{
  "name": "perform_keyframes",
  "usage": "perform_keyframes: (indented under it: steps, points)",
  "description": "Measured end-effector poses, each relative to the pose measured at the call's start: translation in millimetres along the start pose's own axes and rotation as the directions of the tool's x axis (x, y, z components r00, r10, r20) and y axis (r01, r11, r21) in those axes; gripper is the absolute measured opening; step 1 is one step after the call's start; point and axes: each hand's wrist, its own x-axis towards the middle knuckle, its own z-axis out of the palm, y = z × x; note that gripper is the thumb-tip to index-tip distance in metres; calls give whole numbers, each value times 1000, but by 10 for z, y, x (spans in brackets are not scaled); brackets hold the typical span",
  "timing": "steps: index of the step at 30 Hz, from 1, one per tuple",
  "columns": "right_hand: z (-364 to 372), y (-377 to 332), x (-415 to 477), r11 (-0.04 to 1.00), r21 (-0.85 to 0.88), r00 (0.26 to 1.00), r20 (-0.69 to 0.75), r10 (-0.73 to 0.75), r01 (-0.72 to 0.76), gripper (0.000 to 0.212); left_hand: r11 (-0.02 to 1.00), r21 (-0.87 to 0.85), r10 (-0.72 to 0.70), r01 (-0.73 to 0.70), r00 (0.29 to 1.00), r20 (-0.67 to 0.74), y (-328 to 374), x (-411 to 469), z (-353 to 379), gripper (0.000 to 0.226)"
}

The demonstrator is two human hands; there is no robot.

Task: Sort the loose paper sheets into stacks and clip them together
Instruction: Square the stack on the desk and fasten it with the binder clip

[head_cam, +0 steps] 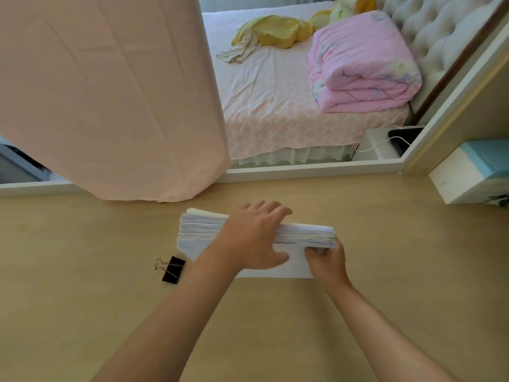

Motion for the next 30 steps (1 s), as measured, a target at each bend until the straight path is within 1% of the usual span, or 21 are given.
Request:
perform_keyframes:
  steps: [1, 2, 4, 7, 9, 11, 13, 14, 15, 16, 17, 18, 19, 20, 21, 22, 24, 25, 26, 27, 30]
  points:
    - [-3, -18, -11, 1000, 5, 1000, -6, 5, -5, 33, 999, 36, 3, -5, 999, 46, 28, 88, 116, 55]
    - [-7, -49, -24, 1000, 15, 1000, -10, 2, -2, 38, 998, 57, -6, 3, 999, 41, -5, 120, 213, 41]
    - [-19, -95, -35, 1000, 23, 1000, -4, -11, 11, 41, 996, 88, -6, 10, 999, -48, -163, 56, 333, 26]
    - [-19, -116, -15, 1000, 21, 1000, 9, -17, 16, 40, 990, 139, 50, -31, 990, -134, -322, -89, 405, 23]
    - [-23, -132, -10, 999, 23, 1000, 6, -25, 25, 40, 985, 149, 108, -89, 986, -123, -342, -114, 415, 29]
    - [-42, -154, 5, 999, 16, 999, 38, -35, 34, 41, 981, 127, 159, -143, 980, -119, -339, -99, 381, 29]
    - [-102, -235, 34, 998, 13, 992, 108, -57, 55, 37, 986, 67, 158, -150, 978, -138, -353, -115, 268, 27]
    - [-151, -288, 66, 997, 46, 988, 142, -63, 57, 30, 992, 16, 129, -128, 981, -142, -370, -146, 187, 26]
    - [-217, -348, 107, 992, 117, 983, 173, -60, 40, 25, 994, -59, 79, -88, 987, -137, -402, -189, 96, 25]
    - [-299, -392, 160, 977, 212, 977, 207, -46, 1, 28, 986, -161, 21, -42, 992, -126, -449, -240, 14, 23]
    - [-389, -433, 214, 946, 318, 965, 261, -26, -61, 35, 954, -298, -50, 16, 993, -105, -496, -300, -66, 22]
    - [-476, -443, 275, 904, 399, 938, 346, 10, -156, 46, 879, -470, -128, 82, 989, -68, -558, -369, -128, 24]
    - [-550, -453, 330, 859, 432, 886, 461, 51, -274, 57, 745, -652, -201, 138, 979, -22, -592, -443, -197, 29]
    - [-597, -465, 371, 826, 414, 809, 582, 82, -381, 64, 569, -804, -258, 174, 966, 26, -629, -517, -239, 37]
    - [-603, -464, 392, 798, 386, 730, 677, 95, -463, 67, 393, -900, -299, 190, 952, 70, -662, -585, -254, 45]
    - [-582, -463, 400, 764, 387, 669, 740, 77, -516, 69, 252, -947, -327, 199, 939, 110, -691, -639, -237, 51]
    - [-455, -440, 394, 653, 443, 606, 795, 30, -614, 68, 58, -971, -358, 232, 913, 197, -763, -697, -123, 54]
    - [-362, -435, 357, 602, 452, 586, 809, 35, -659, 65, -25, -964, -365, 264, 896, 255, -798, -710, -27, 55]
    - [-266, -427, 313, 575, 440, 574, 817, 63, -690, 62, -107, -947, -370, 304, 871, 322, -838, -716, 113, 55]
    - [-174, -414, 263, 581, 407, 565, 818, 111, -704, 60, -175, -922, -372, 345, 844, 387, -853, -724, 241, 54]
    - [22, -276, 144, 652, 222, 525, 791, 315, -725, 53, -304, -835, -388, 459, 741, 549, -892, -752, 685, 45]
